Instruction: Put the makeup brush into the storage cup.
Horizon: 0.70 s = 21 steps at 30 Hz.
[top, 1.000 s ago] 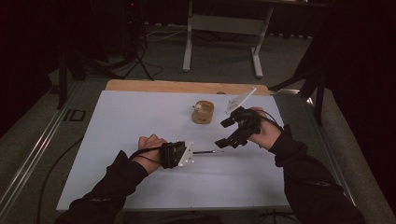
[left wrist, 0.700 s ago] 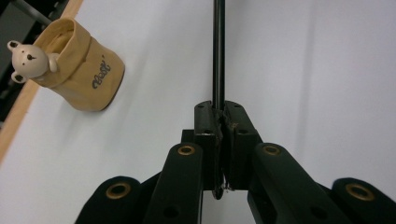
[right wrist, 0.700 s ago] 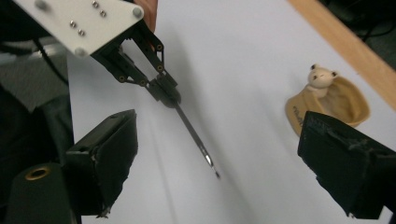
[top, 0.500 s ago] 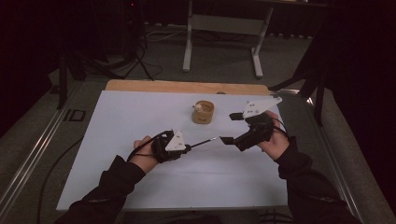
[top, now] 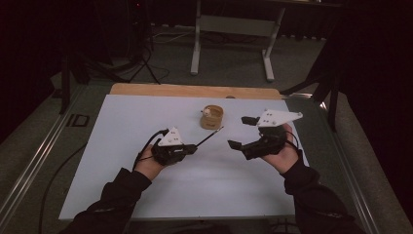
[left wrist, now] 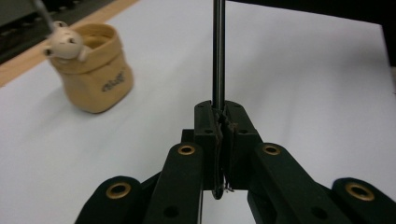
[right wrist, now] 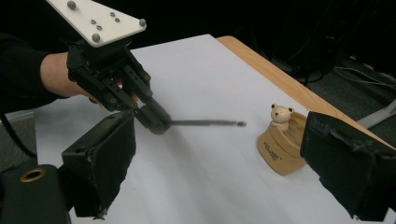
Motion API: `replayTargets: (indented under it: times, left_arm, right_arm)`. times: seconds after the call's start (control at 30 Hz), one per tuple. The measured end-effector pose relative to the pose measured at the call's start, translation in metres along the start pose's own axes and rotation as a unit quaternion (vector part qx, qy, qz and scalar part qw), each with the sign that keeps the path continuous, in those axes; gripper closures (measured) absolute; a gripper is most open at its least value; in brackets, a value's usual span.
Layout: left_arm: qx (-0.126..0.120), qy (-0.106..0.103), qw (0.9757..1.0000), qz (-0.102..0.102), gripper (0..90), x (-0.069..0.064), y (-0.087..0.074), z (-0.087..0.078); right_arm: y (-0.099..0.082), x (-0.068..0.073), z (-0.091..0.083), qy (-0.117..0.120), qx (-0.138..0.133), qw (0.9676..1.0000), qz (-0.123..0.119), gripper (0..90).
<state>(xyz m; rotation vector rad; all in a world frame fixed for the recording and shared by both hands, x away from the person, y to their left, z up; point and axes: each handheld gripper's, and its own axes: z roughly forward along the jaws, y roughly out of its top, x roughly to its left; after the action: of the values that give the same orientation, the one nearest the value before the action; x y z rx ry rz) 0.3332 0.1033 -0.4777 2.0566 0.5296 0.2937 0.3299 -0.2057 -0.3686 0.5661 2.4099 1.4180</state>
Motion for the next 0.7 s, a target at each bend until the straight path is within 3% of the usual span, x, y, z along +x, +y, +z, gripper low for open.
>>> replayTargets:
  times: [0.1, 0.13, 0.23, 0.33, 0.43, 0.57, 0.67, 0.7]
  left_arm:
    - [-0.006, 0.003, 1.0, -0.005, 86.6, 0.001, -0.001, -0.001]
    - [-0.021, -0.001, 0.9995, -0.023, 86.6, 0.002, -0.001, -0.002]
    - [-0.032, -0.001, 0.999, -0.033, 86.6, 0.003, -0.001, -0.003]
    - [-0.058, -0.006, 0.9964, -0.061, 86.6, 0.006, -0.001, -0.006]
    - [-0.064, -0.006, 0.9956, -0.068, 86.6, 0.006, 0.0, -0.006]
    - [-0.089, -0.015, 0.9922, -0.086, 86.6, 0.006, 0.0, -0.007]
    - [-0.11, -0.024, 0.9877, -0.108, 86.6, 0.006, -0.001, -0.007]
    - [-0.11, -0.024, 0.9877, -0.108, 86.6, 0.006, -0.001, -0.007]
  right_arm:
    - [-0.004, 0.002, 0.003, -0.006, -0.007, 0.9999, 0.009, 10.6]
    - [-0.005, 0.002, 0.004, -0.008, -0.008, 0.9998, 0.015, 10.8]
    - [-0.007, 0.003, 0.007, -0.016, -0.014, 0.9994, 0.027, 14.1]
    - [-0.012, 0.004, 0.013, -0.021, -0.021, 0.9987, 0.042, 15.1]
    - [-0.014, 0.006, 0.017, -0.023, -0.021, 0.9982, 0.052, 15.7]
    - [-0.017, 0.013, 0.03, -0.028, -0.014, 0.9975, 0.064, 20.7]
    - [-0.018, 0.015, 0.036, -0.026, -0.018, 0.9958, 0.087, 23.2]
    - [-0.018, 0.015, 0.036, -0.026, -0.018, 0.9958, 0.087, 23.2]
